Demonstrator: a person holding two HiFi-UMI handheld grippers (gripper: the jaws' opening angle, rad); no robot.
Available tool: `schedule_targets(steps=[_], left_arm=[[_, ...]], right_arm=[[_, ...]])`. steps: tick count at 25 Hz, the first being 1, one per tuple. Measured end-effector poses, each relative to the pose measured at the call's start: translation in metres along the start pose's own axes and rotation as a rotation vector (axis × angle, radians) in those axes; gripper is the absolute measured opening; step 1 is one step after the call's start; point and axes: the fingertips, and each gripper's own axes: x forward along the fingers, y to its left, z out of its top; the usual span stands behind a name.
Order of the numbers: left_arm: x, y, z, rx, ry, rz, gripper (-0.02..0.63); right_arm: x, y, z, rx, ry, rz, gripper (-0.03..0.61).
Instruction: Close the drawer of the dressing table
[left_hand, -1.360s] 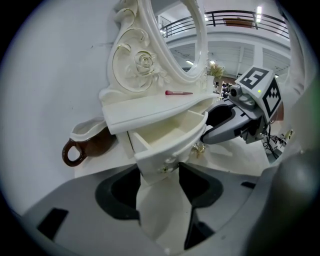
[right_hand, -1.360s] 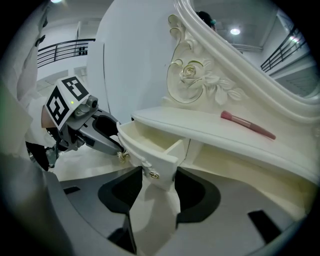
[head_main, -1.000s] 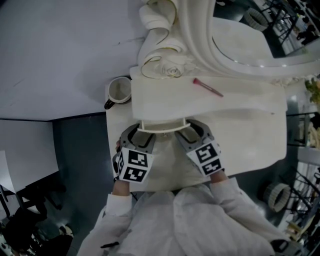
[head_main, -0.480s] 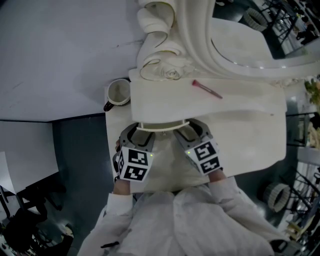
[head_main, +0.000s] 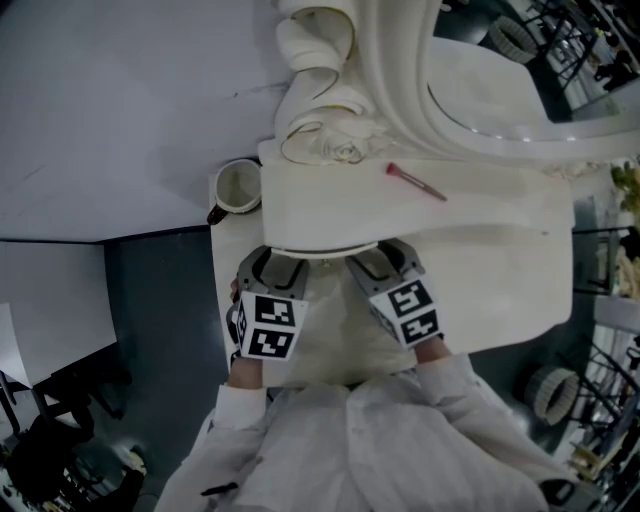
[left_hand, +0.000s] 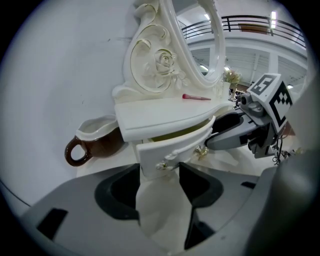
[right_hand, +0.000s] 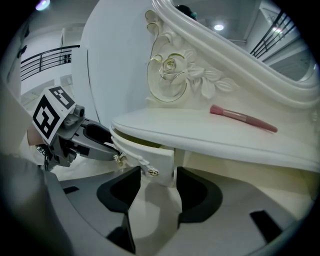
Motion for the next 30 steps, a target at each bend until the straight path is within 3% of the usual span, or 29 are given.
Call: schedule_targets(steps=[30], left_arm=[[0.009, 0.015, 0.019, -0.008, -0.01, 0.076, 0.239]], right_arm=[[0.01, -0.024, 0.005, 0.079, -0.018, -0.06, 0.212]])
